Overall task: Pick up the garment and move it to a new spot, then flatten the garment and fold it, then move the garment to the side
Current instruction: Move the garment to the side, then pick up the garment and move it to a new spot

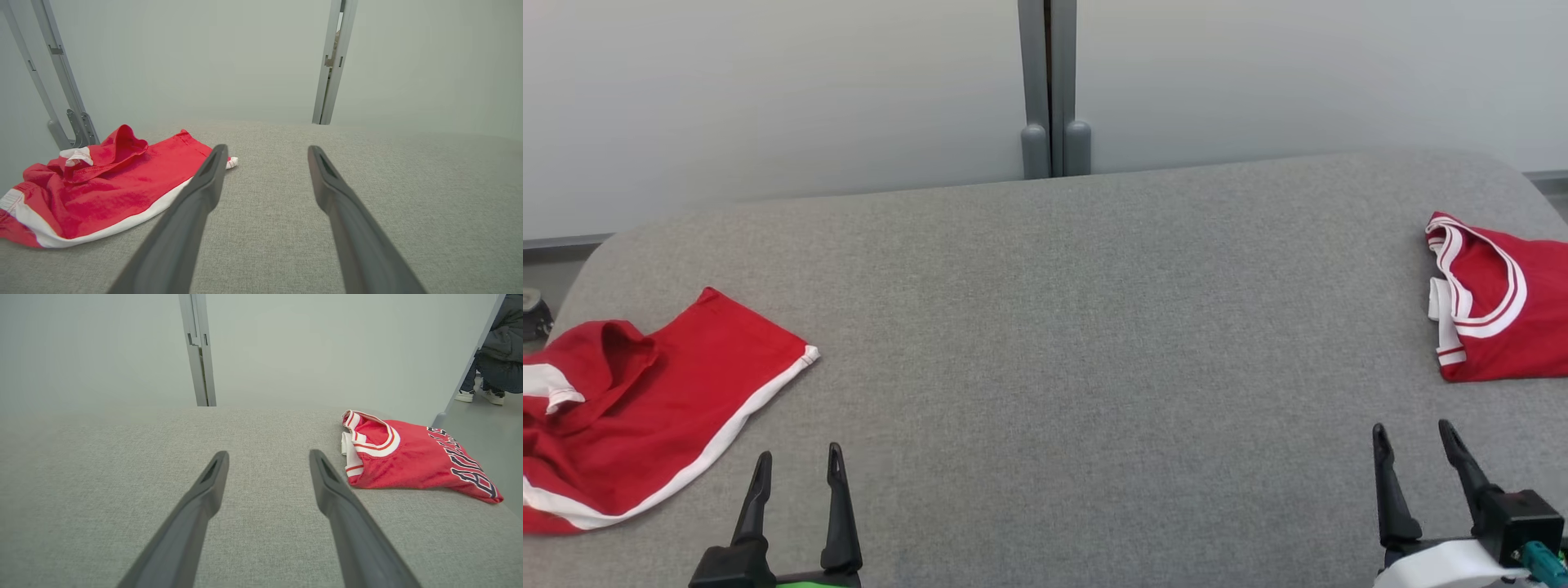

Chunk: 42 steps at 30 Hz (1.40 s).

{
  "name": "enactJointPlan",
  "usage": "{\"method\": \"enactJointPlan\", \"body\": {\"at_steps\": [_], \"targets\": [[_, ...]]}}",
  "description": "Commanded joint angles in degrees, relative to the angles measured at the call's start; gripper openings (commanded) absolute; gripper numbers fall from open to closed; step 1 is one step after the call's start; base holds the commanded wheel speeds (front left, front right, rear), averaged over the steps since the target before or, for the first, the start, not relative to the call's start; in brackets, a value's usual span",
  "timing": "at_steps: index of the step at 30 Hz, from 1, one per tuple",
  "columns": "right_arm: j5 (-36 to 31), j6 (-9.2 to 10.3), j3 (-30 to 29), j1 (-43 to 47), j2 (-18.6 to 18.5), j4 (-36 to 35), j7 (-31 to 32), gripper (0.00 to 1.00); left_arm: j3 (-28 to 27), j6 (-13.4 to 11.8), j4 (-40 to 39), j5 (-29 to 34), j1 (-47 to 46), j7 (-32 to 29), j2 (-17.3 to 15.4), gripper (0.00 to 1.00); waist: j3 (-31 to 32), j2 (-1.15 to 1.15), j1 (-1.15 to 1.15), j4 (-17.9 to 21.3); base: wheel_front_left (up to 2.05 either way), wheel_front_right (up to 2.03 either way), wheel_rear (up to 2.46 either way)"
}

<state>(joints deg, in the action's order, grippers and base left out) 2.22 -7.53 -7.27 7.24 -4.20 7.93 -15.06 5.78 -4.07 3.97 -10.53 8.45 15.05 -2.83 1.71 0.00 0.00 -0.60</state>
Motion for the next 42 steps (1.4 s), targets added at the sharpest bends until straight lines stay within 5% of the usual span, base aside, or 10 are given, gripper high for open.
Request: {"method": "enactJointPlan", "body": {"at_steps": [1, 17, 33, 42], "targets": [[-0.58, 0.09, 0.09, 0.89, 0.34, -0.04, -0.15, 1.00, -0.11, 0.17, 0.32, 0.09, 0.71, 0.17, -0.16, 1.00, 1.31, 0.00, 0.00, -1.04, 0.00, 0.00, 0.00], [-1.78, 0.09, 2.70, 0.47, 1.24, -0.14, -0.15, 1.00, 0.34, 1.27, 2.27, -0.22, 0.41, 0.17, -0.16, 1.00, 1.30, 0.00, 0.00, -1.04, 0.00, 0.00, 0.00], [2.83, 0.09, 8.60, -0.60, 1.27, 1.19, -0.15, 1.00, -0.60, 1.82, 2.90, 1.94, 2.63, 0.17, -0.18, 1.00, 2.56, 0.00, 0.00, -23.50, 0.00, 0.00, 0.00], [2.05, 0.09, 10.19, -1.37, 1.22, 1.82, -0.15, 1.00, -1.67, 2.15, 2.08, 0.62, 3.21, 0.17, -0.16, 1.00, 1.39, 0.00, 0.00, -24.54, 0.00, 0.00, 0.00]]}}
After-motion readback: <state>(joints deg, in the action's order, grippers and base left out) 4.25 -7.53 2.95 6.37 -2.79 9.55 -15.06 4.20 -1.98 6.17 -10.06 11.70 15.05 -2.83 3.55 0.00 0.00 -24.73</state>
